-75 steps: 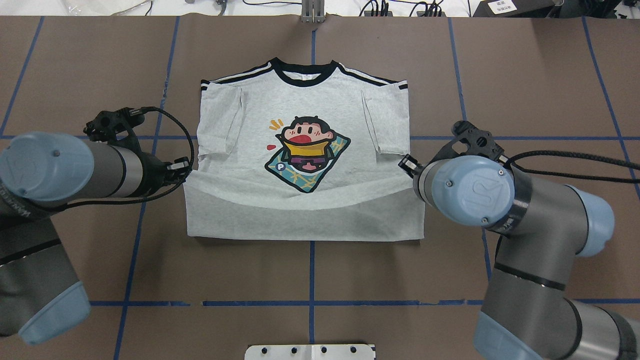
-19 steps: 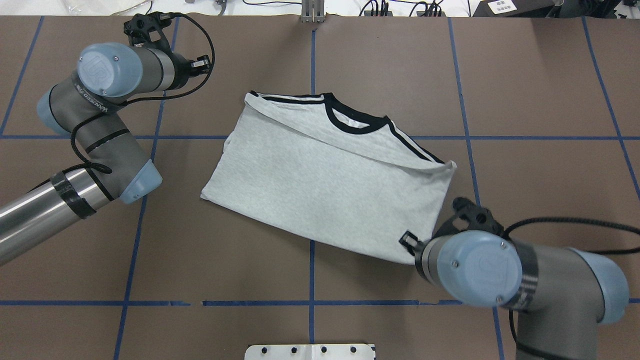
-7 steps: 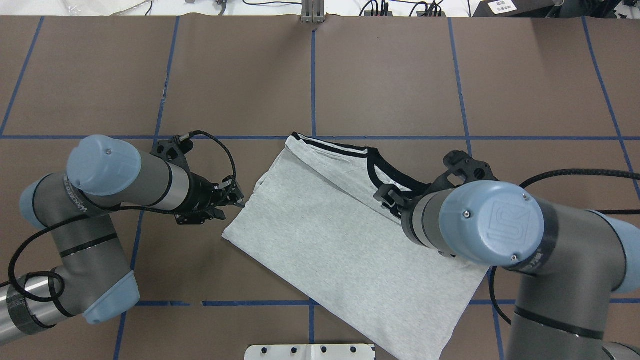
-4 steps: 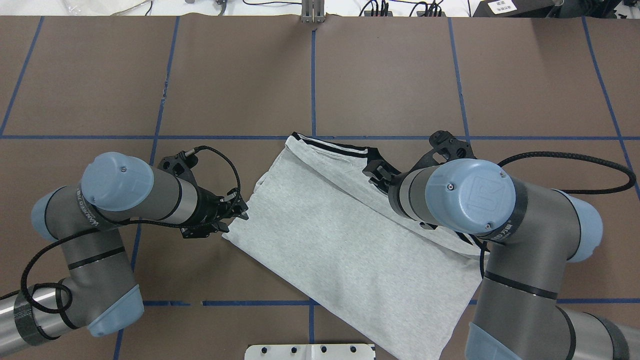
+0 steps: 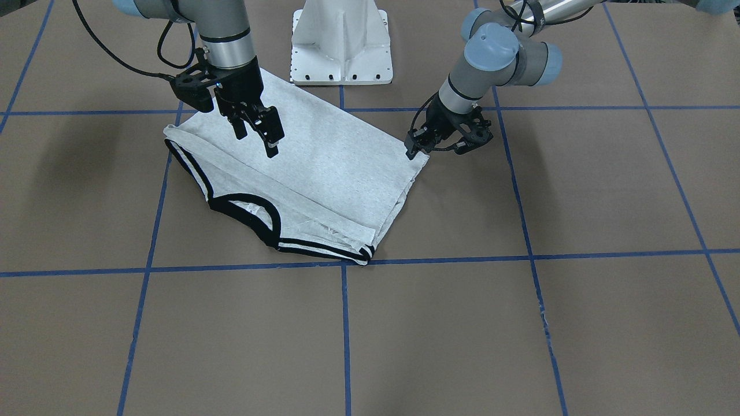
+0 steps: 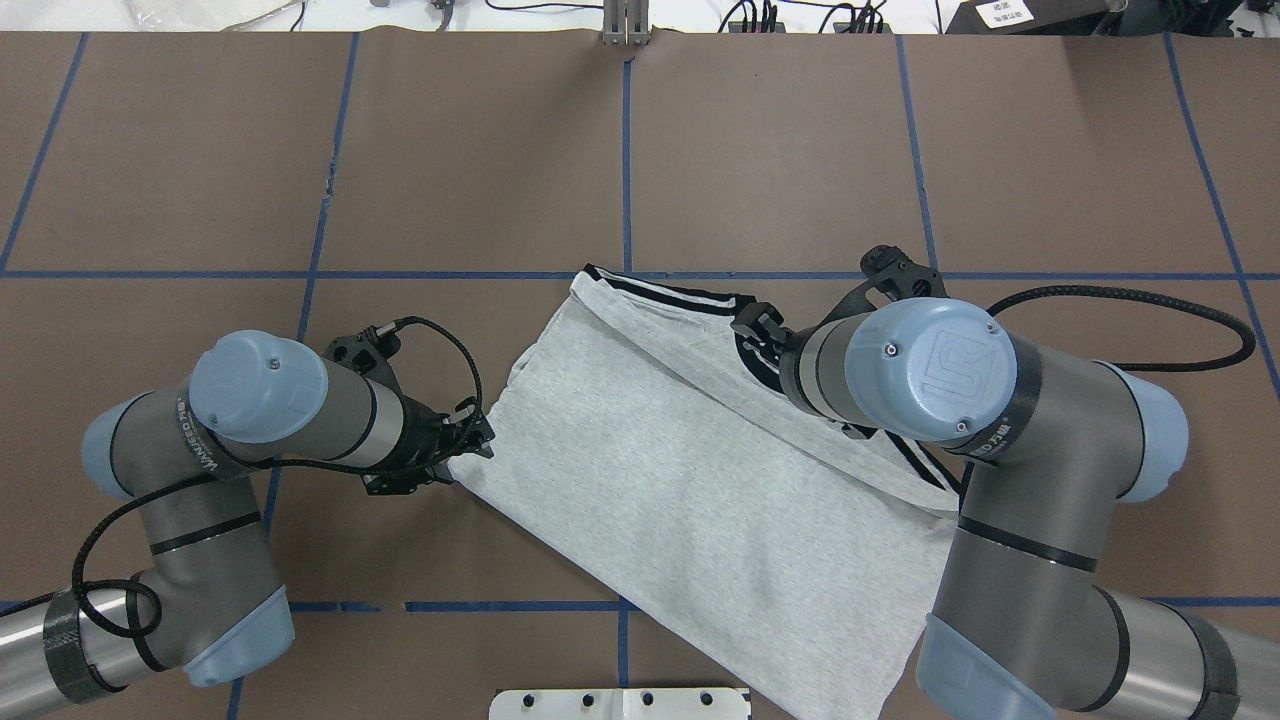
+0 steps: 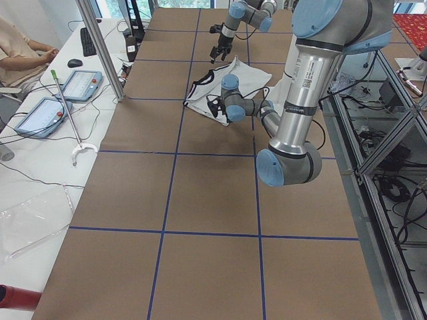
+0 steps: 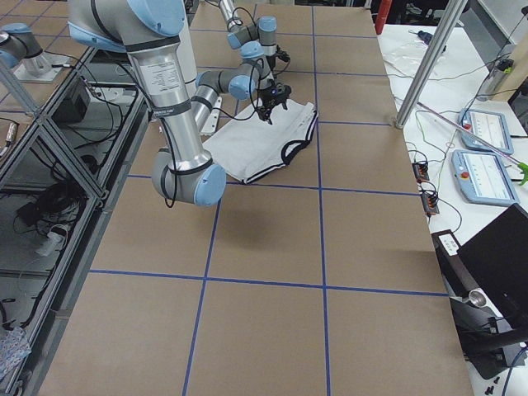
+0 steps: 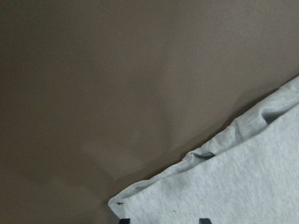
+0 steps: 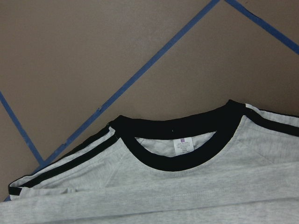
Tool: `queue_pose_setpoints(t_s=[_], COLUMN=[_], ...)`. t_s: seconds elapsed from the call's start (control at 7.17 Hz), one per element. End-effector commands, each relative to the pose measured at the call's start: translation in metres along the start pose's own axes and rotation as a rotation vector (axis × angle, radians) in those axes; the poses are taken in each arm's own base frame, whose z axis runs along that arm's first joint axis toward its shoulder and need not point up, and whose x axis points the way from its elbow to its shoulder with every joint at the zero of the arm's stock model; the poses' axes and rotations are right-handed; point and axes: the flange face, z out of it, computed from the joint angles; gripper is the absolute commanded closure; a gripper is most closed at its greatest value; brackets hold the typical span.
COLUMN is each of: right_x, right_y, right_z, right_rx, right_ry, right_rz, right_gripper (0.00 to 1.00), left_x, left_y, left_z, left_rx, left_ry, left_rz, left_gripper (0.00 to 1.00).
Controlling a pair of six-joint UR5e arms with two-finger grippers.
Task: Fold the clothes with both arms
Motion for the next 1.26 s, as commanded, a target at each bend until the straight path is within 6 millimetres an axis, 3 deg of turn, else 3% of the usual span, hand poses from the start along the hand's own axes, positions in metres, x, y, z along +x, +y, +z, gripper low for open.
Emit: queue_pose_setpoints(t_s=[0.0,0.14,0.28,0.42,0.56,0.98,1.12], right_x=[-0.005,-0.005,-0.004,-0.004,-0.004,-0.006,-0.006], right_y=[-0.001,-0.002,-0.002,-0.002,-0.002,-0.009,-0.01], right_z=[0.006,0.009,0.01,0.013,0.013,0.012,0.014], right_rx=[0.007,0.011,0.012,0.014,0.014,0.023,0.026], right_ry=[0.006,0.011,0.014,0.018,0.018,0.016,0.019], right_rz=[0.002,0.003,0.003,0.003,0.0,0.008,0.009], right_gripper=[0.0,0.0,0.0,0.0,0.0,0.0,0.0], left_x=[-0.007,-0.009,-0.009,-0.008,-0.015,-0.014,-0.011], left_y=[0.01,0.009,0.009,0.009,0.007,0.001,-0.013], left_z=[0.012,0.014,0.015,0.013,0.017,0.012,0.007], left_rx=[-0.003,0.015,0.014,0.014,0.017,0.053,0.073], left_ry=[-0.035,-0.048,-0.05,-0.047,-0.059,-0.087,-0.094], left_rz=[-0.042,-0.048,-0.048,-0.046,-0.034,-0.028,0.048], left_gripper=[0.42,0.42,0.48,0.91,1.0,1.0,1.0])
